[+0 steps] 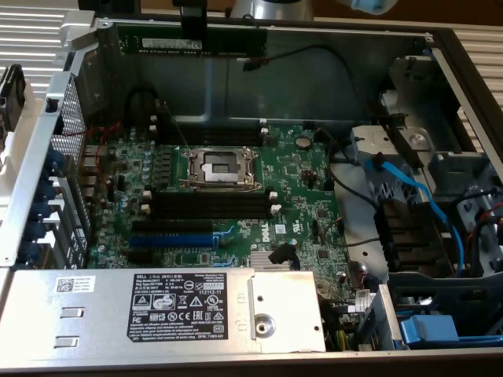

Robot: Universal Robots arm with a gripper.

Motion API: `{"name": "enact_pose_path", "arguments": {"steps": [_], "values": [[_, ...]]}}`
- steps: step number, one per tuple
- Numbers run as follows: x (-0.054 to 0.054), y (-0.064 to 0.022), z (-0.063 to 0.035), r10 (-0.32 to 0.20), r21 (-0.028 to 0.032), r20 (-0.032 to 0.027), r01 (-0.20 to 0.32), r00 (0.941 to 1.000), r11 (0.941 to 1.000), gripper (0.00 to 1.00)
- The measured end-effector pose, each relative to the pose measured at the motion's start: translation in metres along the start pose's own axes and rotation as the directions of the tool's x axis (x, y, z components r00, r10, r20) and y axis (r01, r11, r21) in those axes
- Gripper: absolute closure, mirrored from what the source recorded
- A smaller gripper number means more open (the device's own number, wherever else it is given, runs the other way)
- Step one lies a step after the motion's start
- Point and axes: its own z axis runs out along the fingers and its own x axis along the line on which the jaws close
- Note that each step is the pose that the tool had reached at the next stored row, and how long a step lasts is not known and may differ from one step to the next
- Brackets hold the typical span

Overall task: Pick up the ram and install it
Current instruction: 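Insert the ram into the slot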

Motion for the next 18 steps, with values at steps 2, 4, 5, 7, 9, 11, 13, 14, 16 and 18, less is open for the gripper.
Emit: {"name": "enact_pose_path", "arguments": {"steps": [2, 4, 5, 7, 9, 11, 13, 14, 16, 18], "values": [[-0.0001, 0.0, 0.0003, -0.005, -0.0001, 0.0002, 0.005, 1.0, 1.0, 0.88], [-0.0001, 0.0, 0.0004, -0.04, -0.0017, 0.0013, 0.04, 0.9992, 0.9992, 0.88], [0.0, 0.0, 0.0006, -0.058, -0.0023, 0.0021, 0.058, 0.9983, 0.9983, 0.88], [0.0, 0.0, 0.0006, -0.076, -0.0028, 0.0027, 0.076, 0.9971, 0.9971, 0.88], [0.0, 0.0001, 0.0007, -0.076, -0.0027, 0.0029, 0.076, 0.9971, 0.9971, 0.88], [0.0001, 0.0, 0.0007, -0.075, -0.0027, 0.0029, 0.075, 0.9972, 0.9972, 0.88], [0.0001, 0.0, 0.0009, -0.056, -0.0019, 0.0019, 0.056, 0.9984, 0.9984, 0.88], [0.0001, 0.0, 0.0012, -0.04, -0.0013, 0.0014, 0.04, 0.9992, 0.9992, 0.88], [0.0001, 0.0001, 0.0012, -0.031, -0.0011, 0.0009, 0.031, 0.9995, 0.9995, 0.88], [0.0002, 0.0001, 0.0013, -0.031, -0.001, 0.0009, 0.031, 0.9995, 0.9995, 0.88]]}}
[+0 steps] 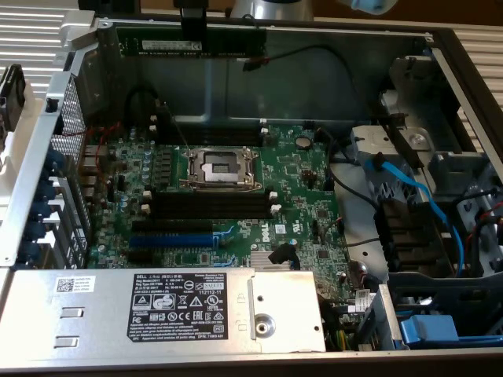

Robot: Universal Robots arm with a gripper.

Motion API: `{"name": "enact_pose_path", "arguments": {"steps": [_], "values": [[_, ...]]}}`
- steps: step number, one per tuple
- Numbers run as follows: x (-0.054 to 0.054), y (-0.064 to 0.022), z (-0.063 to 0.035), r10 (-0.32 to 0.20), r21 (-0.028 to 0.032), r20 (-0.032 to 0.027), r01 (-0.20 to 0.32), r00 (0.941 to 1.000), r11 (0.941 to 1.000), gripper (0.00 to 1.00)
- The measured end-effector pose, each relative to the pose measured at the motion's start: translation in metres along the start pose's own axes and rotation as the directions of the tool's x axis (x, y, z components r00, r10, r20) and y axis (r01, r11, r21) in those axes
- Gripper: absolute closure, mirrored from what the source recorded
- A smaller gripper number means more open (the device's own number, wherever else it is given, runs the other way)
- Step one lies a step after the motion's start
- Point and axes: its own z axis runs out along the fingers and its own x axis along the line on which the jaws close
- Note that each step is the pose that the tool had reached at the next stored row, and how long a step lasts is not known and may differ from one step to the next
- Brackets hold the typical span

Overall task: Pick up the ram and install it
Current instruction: 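Insert the ram into the slot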

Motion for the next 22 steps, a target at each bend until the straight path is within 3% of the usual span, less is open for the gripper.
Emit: {"name": "enact_pose_path", "arguments": {"steps": [12, 14, 17, 22], "values": [[0.0002, -0.0043, 0.0005, 0.0, -0.0014, 0.001, 0.0, 1.0, 1.0, 0.88], [0.0002, -0.0045, 0.0011, 0.002, -0.0055, 0.0008, -0.002, 1.0, 1.0, 0.88], [0.0003, -0.0051, 0.0019, 0.004, -0.017, 0.0006, -0.004, 1.0, 0.9998, 0.88], [0.0003, -0.0051, 0.0019, 0.004, -0.0172, 0.0005, -0.004, 1.0, 0.9998, 0.88]]}}
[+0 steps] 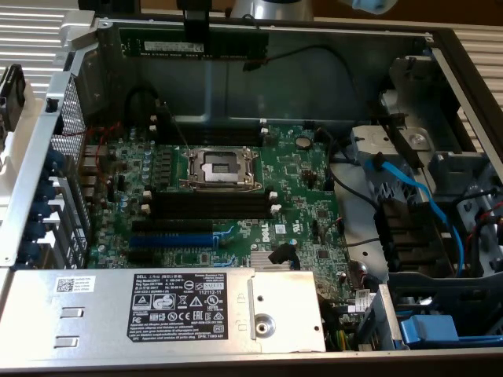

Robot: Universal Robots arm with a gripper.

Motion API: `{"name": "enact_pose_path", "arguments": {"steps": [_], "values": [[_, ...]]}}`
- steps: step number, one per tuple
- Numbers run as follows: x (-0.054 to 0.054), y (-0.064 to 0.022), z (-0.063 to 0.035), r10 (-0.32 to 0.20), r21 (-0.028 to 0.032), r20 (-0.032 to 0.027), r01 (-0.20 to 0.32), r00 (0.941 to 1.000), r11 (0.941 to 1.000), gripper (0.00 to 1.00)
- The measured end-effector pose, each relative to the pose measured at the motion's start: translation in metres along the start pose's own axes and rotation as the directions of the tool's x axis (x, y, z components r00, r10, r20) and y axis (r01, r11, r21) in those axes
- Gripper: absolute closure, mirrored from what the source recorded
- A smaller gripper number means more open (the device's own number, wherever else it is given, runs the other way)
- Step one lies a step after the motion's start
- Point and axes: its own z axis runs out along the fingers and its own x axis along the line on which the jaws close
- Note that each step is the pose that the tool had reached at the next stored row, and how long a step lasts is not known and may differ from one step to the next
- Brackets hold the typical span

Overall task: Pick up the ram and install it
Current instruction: 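Insert the ram into the slot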

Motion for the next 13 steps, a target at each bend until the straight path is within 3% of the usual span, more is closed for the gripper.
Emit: {"name": "enact_pose_path", "arguments": {"steps": [4, 13], "values": [[-0.0008, -0.0014, 0.0009, 0.0, -0.0037, -0.0007, 0.0, 1.0, 1.0, 0.88], [0.0037, -0.0032, 0.0042, 0.0, -0.0049, -0.0008, 0.0, 1.0, 1.0, 0.88]]}}
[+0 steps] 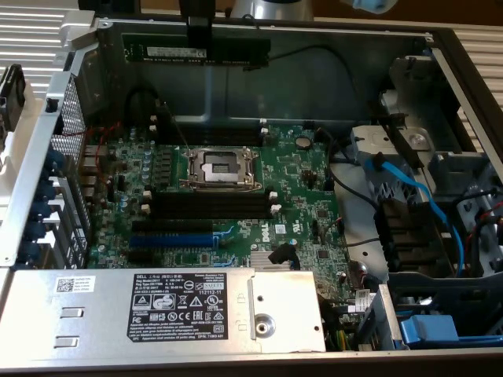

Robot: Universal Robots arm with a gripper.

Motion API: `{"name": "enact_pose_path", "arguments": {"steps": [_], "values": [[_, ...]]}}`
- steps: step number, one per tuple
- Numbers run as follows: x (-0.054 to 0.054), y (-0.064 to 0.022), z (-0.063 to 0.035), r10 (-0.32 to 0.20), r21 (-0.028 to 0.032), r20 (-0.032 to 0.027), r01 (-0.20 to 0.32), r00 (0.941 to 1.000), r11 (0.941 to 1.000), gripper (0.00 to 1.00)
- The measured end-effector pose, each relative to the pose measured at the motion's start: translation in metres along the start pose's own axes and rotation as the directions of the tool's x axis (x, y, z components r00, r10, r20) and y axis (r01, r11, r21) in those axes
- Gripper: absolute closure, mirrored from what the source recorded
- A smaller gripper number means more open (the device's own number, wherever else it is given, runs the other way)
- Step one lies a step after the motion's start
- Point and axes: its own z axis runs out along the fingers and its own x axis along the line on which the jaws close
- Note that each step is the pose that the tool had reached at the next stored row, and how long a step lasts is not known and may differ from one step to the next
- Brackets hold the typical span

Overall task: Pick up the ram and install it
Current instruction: 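Insert the ram into the slot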

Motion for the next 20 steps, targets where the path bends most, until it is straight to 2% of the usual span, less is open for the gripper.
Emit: {"name": "enact_pose_path", "arguments": {"steps": [5, 9, 13, 20], "values": [[0.012, -0.0017, 0.0044, 0.0, -0.0001, 0.0002, 0.0, 1.0, 1.0, 0.88], [0.012, -0.0115, 0.0116, 0.0, -0.0006, 0.0002, 0.0, 1.0, 1.0, 0.88], [0.012, -0.0119, 0.0182, 0.0, -0.0072, -0.0002, 0.0, 1.0, 1.0, 0.88], [0.012, -0.0124, 0.0309, 0.0, -0.0085, -0.0007, 0.0, 1.0, 1.0, 0.88]]}}
